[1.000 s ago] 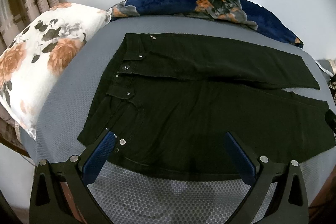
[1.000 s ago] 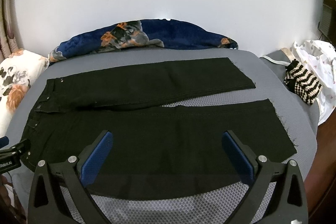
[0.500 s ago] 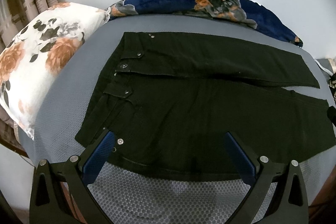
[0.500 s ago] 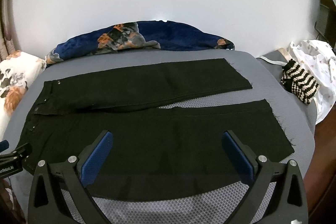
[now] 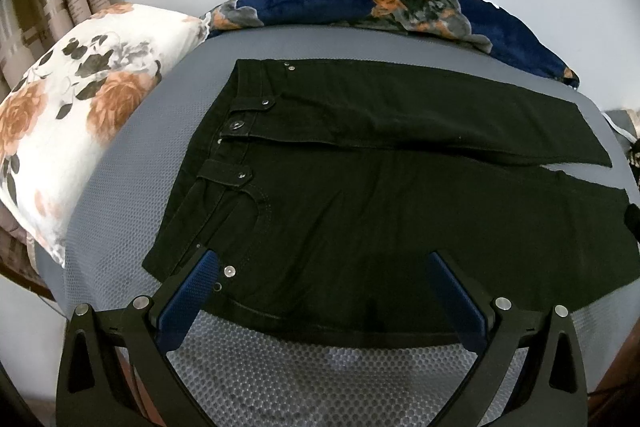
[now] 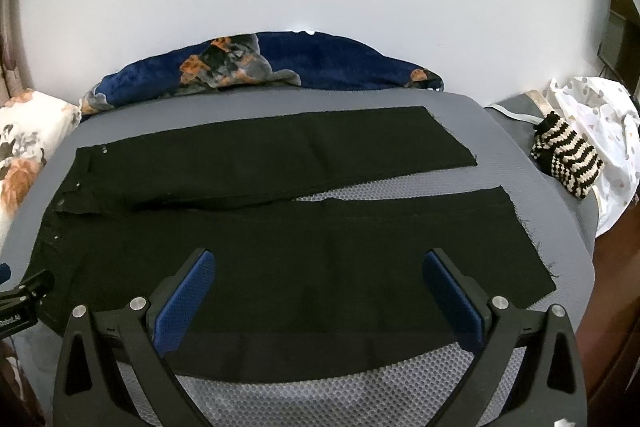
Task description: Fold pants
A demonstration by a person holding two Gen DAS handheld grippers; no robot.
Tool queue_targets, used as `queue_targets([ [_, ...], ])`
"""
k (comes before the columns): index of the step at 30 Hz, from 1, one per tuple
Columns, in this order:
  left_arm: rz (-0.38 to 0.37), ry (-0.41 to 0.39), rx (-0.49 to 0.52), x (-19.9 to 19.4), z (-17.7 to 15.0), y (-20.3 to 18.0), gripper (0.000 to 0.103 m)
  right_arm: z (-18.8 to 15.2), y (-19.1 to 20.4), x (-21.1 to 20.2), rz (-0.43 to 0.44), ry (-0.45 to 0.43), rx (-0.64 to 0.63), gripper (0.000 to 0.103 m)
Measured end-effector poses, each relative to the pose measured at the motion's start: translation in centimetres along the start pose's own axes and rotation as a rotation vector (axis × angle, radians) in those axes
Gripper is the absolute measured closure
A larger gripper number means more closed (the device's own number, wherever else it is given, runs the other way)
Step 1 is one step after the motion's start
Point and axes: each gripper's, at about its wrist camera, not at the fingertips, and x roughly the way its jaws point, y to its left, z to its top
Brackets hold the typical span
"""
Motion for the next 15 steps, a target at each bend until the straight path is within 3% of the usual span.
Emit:
queue_targets([
  [15,-0.001,0.018,-0.003,0.76,-0.14,0.14,0.0,-0.24,0.54,1.05,-0.026,0.065,-0.01,0.0],
])
